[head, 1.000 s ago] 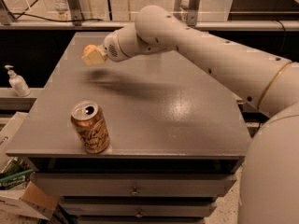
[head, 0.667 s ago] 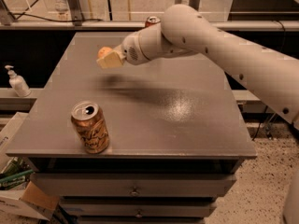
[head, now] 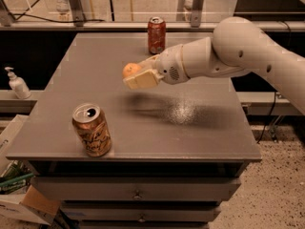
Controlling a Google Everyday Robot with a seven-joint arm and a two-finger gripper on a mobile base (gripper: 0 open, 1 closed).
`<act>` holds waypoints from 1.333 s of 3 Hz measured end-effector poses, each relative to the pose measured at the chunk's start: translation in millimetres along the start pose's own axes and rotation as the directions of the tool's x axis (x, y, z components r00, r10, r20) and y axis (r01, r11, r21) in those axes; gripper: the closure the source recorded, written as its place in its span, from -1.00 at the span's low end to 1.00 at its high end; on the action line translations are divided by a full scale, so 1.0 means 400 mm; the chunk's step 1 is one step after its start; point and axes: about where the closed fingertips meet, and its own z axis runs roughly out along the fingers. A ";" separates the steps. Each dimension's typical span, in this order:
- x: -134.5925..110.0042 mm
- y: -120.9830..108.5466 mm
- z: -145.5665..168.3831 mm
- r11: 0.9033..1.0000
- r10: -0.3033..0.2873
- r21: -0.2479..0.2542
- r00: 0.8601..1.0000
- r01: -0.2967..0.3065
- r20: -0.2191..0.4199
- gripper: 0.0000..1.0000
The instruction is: Move orange near orange can
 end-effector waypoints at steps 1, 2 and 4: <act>0.041 0.086 -0.084 0.997 -0.061 -0.049 0.998 0.062 0.021 1.00; 0.064 0.176 -0.140 0.989 -0.102 -0.104 0.994 0.106 0.044 1.00; 0.075 0.269 -0.162 0.972 -0.141 -0.178 0.987 0.151 0.071 1.00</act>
Offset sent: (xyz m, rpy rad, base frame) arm -0.1358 -0.0564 0.0058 0.0480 -0.0821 0.2153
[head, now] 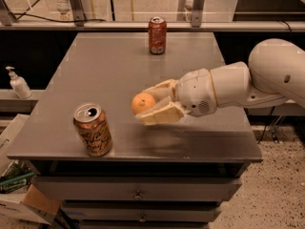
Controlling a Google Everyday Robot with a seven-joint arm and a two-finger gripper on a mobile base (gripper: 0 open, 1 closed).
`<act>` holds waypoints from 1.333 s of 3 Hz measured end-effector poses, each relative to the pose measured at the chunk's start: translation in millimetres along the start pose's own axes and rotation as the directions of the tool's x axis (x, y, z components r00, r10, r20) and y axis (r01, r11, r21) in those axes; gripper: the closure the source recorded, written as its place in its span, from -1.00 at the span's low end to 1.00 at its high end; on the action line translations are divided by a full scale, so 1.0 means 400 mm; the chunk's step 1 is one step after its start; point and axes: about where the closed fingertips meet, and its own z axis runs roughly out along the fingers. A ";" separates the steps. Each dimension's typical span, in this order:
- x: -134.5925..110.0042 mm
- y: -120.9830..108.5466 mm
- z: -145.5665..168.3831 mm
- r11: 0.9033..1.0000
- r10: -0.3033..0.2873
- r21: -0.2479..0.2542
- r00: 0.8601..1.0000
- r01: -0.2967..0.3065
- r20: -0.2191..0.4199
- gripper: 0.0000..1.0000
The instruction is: Move orange near orange can
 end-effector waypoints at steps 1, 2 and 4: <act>0.024 -0.003 0.033 0.998 0.001 -0.056 0.999 -0.004 -0.053 1.00; 0.070 0.031 0.080 0.989 -0.003 -0.146 0.993 -0.014 -0.118 1.00; 0.114 0.110 0.144 0.961 -0.014 -0.274 0.988 -0.029 -0.155 1.00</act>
Offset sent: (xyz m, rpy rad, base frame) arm -0.0244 0.0283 -0.0702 -0.1942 0.1282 0.2235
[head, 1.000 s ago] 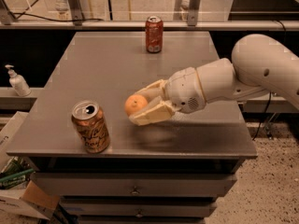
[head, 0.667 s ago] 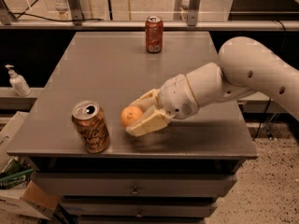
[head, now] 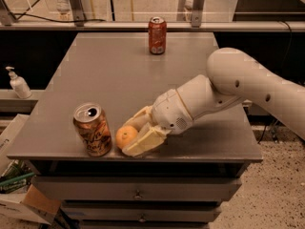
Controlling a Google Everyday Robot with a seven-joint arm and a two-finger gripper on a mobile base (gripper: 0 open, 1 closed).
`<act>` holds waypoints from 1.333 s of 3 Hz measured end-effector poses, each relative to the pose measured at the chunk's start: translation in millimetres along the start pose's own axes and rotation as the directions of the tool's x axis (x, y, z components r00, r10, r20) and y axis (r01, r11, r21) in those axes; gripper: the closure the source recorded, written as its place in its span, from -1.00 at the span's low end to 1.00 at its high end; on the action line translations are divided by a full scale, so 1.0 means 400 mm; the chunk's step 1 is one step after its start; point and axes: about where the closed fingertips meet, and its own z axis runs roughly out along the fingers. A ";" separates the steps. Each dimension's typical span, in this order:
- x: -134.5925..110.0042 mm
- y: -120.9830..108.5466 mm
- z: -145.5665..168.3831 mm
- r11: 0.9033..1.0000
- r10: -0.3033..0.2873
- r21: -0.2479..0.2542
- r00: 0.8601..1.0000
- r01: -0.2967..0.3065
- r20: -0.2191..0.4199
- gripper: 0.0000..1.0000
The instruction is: Move orange near orange can
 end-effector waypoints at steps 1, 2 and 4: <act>0.008 0.010 0.032 1.000 -0.010 -0.030 1.000 0.009 -0.007 1.00; 0.008 0.011 0.041 0.999 -0.016 -0.034 1.000 0.015 -0.008 1.00; 0.007 0.011 0.040 0.999 -0.016 -0.034 1.000 0.016 -0.008 0.17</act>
Offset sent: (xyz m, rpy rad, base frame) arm -0.0071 0.0163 -0.0176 -0.0037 -0.0078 0.0471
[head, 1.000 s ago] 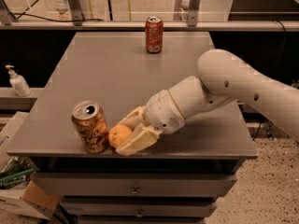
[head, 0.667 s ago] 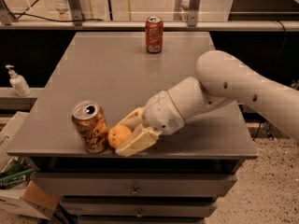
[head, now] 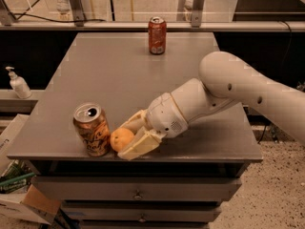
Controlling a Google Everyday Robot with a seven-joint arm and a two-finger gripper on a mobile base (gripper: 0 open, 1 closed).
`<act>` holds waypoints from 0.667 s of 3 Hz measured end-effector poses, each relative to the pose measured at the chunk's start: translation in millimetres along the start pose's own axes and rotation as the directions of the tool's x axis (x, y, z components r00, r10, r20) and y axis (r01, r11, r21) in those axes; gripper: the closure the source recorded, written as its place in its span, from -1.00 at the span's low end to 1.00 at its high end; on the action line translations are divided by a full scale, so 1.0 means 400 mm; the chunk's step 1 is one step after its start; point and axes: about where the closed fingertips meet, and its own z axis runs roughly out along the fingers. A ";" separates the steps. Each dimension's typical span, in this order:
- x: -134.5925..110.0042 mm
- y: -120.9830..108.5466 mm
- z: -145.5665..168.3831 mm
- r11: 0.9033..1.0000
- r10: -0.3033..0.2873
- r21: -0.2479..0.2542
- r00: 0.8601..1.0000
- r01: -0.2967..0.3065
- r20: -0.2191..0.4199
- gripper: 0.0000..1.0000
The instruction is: Move orange near orange can
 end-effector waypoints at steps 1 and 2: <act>-0.010 -0.006 -0.002 1.000 -0.012 0.017 1.000 0.012 0.001 -0.28; -0.017 -0.011 -0.008 0.999 -0.021 0.032 1.000 0.021 0.004 -0.76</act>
Offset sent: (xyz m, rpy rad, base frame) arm 0.0099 -0.0016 0.0108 0.0175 -0.0496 -0.0342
